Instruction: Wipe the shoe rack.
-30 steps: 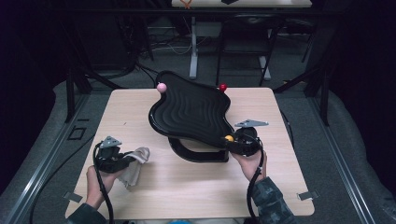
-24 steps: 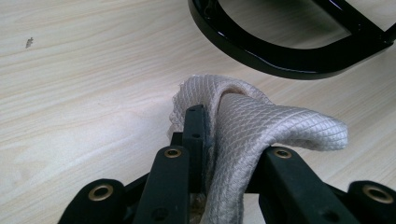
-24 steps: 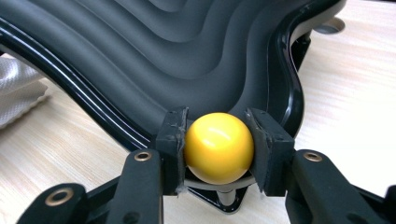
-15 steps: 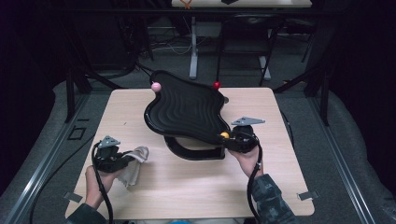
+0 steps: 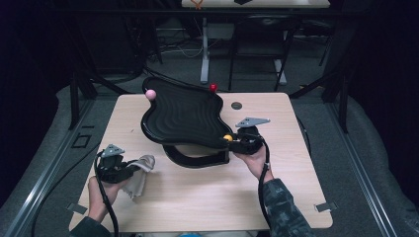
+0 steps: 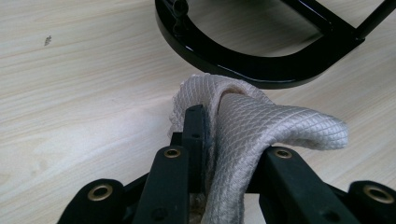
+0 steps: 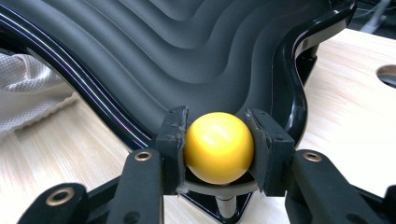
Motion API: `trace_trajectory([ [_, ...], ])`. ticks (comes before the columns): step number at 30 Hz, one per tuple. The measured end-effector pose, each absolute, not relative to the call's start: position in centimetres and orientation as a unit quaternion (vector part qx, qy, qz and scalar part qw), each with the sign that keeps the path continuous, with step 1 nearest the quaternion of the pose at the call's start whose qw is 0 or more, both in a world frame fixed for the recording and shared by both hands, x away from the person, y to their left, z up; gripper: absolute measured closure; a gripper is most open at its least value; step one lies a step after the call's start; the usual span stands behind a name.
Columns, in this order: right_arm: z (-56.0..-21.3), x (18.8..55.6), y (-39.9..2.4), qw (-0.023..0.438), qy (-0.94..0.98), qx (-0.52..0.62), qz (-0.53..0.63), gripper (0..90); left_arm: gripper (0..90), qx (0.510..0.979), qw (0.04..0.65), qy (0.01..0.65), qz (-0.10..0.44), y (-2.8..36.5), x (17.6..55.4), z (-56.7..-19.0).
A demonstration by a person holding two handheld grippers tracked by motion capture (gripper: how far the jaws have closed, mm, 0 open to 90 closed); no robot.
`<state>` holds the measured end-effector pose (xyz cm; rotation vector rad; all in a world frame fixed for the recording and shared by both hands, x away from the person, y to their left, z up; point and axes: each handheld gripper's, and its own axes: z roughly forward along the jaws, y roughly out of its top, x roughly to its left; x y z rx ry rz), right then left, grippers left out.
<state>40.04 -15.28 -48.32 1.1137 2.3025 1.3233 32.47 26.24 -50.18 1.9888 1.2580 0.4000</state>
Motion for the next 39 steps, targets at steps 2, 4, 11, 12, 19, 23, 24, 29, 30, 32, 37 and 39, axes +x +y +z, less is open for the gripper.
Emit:
trace_trajectory([
  [2, -48.4, 40.4, -14.9, 0.129, 0.796, 0.376, 0.458, 60.3, 77.3, 0.772, 0.369, 0.493, 0.159, 26.6, 32.4, -50.1],
  [4, -48.4, 40.6, -14.8, 0.125, 0.797, 0.372, 0.459, 60.3, 77.3, 0.768, 0.369, 0.498, 0.163, 26.8, 32.4, -50.1],
  [11, -48.4, 40.8, -13.8, 0.151, 0.792, 0.384, 0.450, 59.9, 81.2, 0.757, 0.375, 0.504, 0.180, 27.4, 33.6, -49.5],
  [12, -48.4, 40.7, -13.8, 0.150, 0.791, 0.387, 0.449, 59.8, 81.5, 0.755, 0.378, 0.504, 0.183, 27.5, 33.8, -49.2],
  [19, -47.8, 40.3, -13.1, 0.193, 0.795, 0.396, 0.417, 59.5, 83.7, 0.739, 0.407, 0.502, 0.192, 28.6, 34.8, -47.2],
  [23, -47.9, 40.1, -13.0, 0.194, 0.791, 0.403, 0.418, 59.7, 84.0, 0.733, 0.426, 0.492, 0.199, 29.0, 35.6, -45.3],
  [24, -47.9, 40.1, -13.0, 0.196, 0.790, 0.404, 0.418, 59.8, 84.0, 0.733, 0.427, 0.490, 0.200, 29.0, 35.9, -45.0],
  [29, -48.1, 40.1, -13.1, 0.192, 0.785, 0.406, 0.427, 59.8, 83.9, 0.741, 0.431, 0.478, 0.190, 28.6, 37.7, -43.0],
  [30, -48.1, 40.1, -13.1, 0.193, 0.785, 0.406, 0.426, 59.8, 83.8, 0.744, 0.429, 0.474, 0.192, 28.4, 38.0, -42.5],
  [32, -48.2, 40.1, -13.1, 0.193, 0.785, 0.407, 0.426, 59.8, 83.8, 0.747, 0.428, 0.469, 0.196, 28.0, 38.6, -41.7],
  [37, -48.2, 40.1, -13.1, 0.191, 0.785, 0.408, 0.426, 59.8, 83.8, 0.756, 0.421, 0.459, 0.199, 27.3, 39.7, -40.3],
  [39, -48.2, 40.1, -13.1, 0.188, 0.785, 0.406, 0.428, 59.8, 83.7, 0.762, 0.416, 0.452, 0.204, 26.5, 40.4, -39.6],
])
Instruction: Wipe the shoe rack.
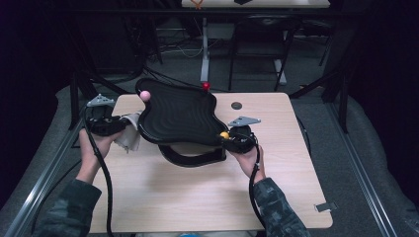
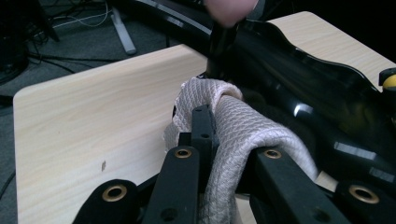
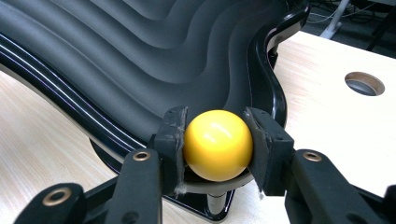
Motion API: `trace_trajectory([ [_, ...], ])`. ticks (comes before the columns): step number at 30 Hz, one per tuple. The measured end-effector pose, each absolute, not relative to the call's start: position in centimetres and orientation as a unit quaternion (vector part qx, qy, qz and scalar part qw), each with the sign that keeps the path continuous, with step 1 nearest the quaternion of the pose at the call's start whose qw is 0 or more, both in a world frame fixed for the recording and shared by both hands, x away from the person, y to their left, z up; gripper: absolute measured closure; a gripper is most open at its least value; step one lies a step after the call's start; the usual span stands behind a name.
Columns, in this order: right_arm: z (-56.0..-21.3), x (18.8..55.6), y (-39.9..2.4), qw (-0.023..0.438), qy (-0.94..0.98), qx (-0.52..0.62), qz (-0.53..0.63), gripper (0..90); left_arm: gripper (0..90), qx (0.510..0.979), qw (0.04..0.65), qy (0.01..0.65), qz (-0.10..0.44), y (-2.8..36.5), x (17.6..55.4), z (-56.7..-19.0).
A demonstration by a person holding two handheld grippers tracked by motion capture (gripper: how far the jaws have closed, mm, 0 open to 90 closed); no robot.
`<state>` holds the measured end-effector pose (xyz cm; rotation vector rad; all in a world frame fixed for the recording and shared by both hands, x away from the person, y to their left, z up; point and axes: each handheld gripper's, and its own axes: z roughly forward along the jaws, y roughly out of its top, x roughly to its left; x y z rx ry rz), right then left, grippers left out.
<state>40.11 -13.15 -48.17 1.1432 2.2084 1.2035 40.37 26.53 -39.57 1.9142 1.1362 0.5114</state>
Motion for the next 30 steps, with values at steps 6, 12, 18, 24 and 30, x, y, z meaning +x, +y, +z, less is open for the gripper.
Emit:
trace_trajectory([
  [6, -48.2, 40.1, -13.1, 0.192, 0.784, 0.409, 0.426, 59.8, 83.7, 0.773, 0.399, 0.446, 0.212, 25.2, 41.8, -38.7],
  [12, -48.2, 40.0, -13.0, 0.194, 0.783, 0.409, 0.426, 59.8, 83.7, 0.780, 0.380, 0.447, 0.218, 24.4, 43.0, -38.3],
  [18, -48.2, 39.9, -12.8, 0.199, 0.780, 0.416, 0.423, 59.8, 83.8, 0.781, 0.370, 0.448, 0.228, 24.0, 43.3, -38.2],
  [24, -48.2, 39.9, -12.7, 0.202, 0.781, 0.415, 0.421, 59.9, 83.8, 0.780, 0.373, 0.442, 0.241, 24.0, 42.1, -38.2],
  [30, -48.2, 39.9, -12.7, 0.205, 0.781, 0.417, 0.418, 59.8, 83.8, 0.778, 0.375, 0.435, 0.255, 24.2, 40.2, -38.1],
])
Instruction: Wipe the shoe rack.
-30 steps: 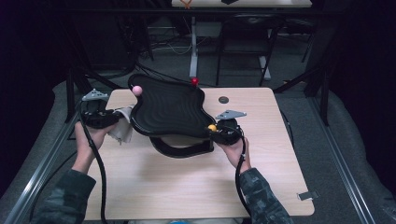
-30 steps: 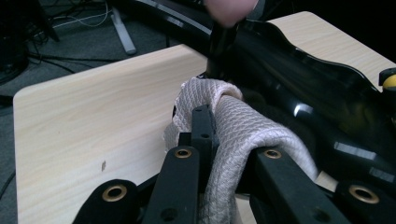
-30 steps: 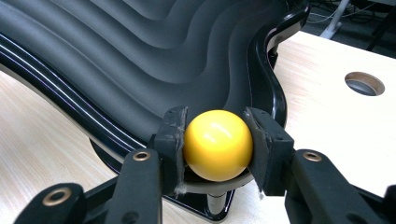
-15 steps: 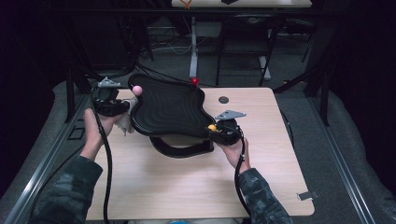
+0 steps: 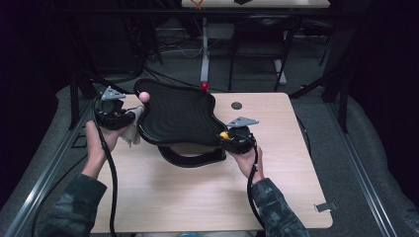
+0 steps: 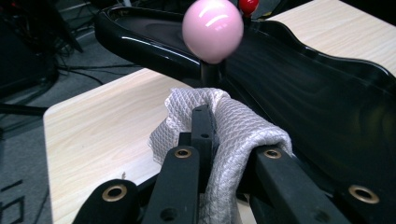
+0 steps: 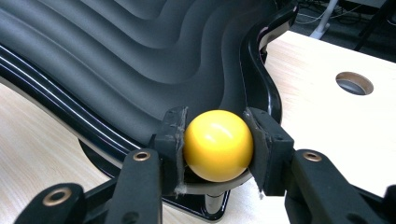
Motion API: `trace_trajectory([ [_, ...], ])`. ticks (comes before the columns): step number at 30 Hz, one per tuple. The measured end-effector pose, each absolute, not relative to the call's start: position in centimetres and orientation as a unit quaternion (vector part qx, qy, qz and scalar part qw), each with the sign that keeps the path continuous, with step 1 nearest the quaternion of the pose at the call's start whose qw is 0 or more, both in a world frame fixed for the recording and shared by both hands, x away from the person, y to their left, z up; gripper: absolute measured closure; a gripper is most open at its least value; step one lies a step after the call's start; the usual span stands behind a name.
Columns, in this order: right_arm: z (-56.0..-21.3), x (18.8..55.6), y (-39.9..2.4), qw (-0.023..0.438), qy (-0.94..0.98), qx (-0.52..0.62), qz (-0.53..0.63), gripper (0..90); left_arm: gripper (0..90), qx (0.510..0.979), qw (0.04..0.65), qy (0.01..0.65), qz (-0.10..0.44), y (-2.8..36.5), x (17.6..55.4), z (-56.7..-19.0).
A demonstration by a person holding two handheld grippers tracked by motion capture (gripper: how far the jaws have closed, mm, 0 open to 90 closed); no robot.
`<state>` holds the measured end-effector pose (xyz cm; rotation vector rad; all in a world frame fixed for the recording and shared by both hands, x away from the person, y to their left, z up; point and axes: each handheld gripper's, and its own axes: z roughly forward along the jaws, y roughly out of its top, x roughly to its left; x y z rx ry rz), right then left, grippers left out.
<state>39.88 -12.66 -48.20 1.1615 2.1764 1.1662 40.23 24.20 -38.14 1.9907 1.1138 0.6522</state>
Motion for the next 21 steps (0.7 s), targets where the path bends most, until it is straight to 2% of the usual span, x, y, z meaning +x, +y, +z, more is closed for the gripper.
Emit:
trace_trajectory([
  [13, -48.2, 39.9, -12.6, 0.205, 0.779, 0.418, 0.419, 59.8, 83.6, 0.771, 0.368, 0.422, 0.302, 23.6, 36.2, -38.2],
  [21, -48.2, 39.9, -12.6, 0.205, 0.781, 0.416, 0.418, 59.8, 83.6, 0.770, 0.375, 0.418, 0.302, 23.5, 34.5, -38.3],
])
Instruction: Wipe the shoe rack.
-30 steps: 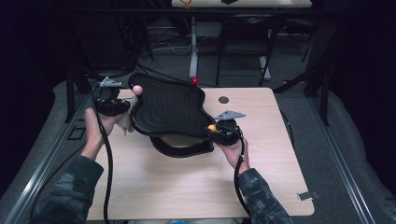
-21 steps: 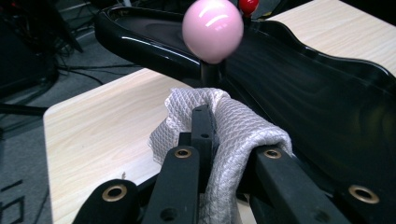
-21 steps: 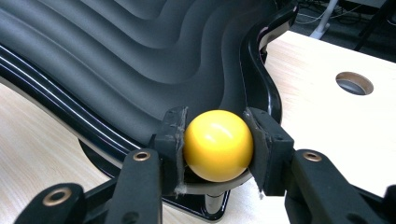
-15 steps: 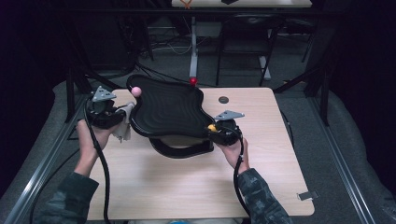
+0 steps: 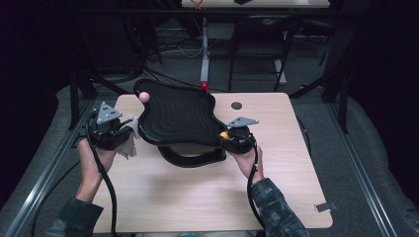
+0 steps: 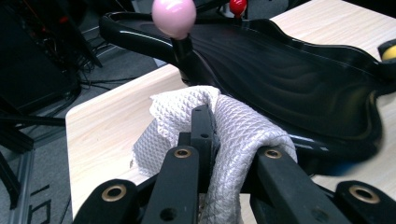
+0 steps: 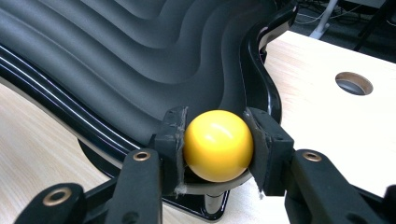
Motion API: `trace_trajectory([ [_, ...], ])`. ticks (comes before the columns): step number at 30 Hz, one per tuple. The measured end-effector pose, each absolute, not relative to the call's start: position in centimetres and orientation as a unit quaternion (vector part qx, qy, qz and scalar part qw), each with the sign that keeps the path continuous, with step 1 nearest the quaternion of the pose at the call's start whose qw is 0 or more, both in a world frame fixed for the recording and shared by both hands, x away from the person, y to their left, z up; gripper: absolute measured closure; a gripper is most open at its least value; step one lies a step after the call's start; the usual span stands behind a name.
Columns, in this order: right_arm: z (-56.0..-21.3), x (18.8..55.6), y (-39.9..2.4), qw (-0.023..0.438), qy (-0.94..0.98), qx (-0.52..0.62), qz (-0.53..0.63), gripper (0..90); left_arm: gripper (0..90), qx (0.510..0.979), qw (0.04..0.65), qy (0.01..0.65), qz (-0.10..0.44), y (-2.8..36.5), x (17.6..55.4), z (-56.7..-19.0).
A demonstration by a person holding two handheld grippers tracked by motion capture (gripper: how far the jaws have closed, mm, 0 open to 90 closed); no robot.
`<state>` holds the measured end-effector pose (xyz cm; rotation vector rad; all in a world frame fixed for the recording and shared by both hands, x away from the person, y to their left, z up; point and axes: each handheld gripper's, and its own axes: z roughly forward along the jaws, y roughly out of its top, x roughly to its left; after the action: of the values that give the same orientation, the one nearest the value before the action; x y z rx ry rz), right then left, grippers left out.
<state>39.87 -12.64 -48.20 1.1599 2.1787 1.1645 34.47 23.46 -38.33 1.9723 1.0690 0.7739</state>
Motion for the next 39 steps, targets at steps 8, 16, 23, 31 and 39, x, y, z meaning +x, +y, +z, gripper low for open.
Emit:
trace_trajectory([
  [8, -48.2, 39.9, -12.6, 0.205, 0.780, 0.417, 0.420, 59.8, 83.4, 0.772, 0.382, 0.410, 0.301, 23.1, 32.8, -38.5],
  [16, -48.2, 39.9, -12.6, 0.205, 0.781, 0.415, 0.418, 59.8, 83.4, 0.780, 0.385, 0.397, 0.293, 22.5, 31.4, -38.6],
  [23, -48.2, 39.9, -12.6, 0.207, 0.782, 0.414, 0.417, 59.8, 83.4, 0.786, 0.388, 0.387, 0.284, 22.1, 30.6, -38.7],
  [31, -48.2, 39.9, -12.6, 0.207, 0.782, 0.412, 0.418, 59.8, 83.4, 0.798, 0.393, 0.372, 0.266, 21.1, 29.8, -39.3],
  [39, -48.2, 39.9, -12.6, 0.207, 0.782, 0.412, 0.419, 59.8, 83.0, 0.808, 0.394, 0.358, 0.254, 20.1, 29.4, -40.0],
])
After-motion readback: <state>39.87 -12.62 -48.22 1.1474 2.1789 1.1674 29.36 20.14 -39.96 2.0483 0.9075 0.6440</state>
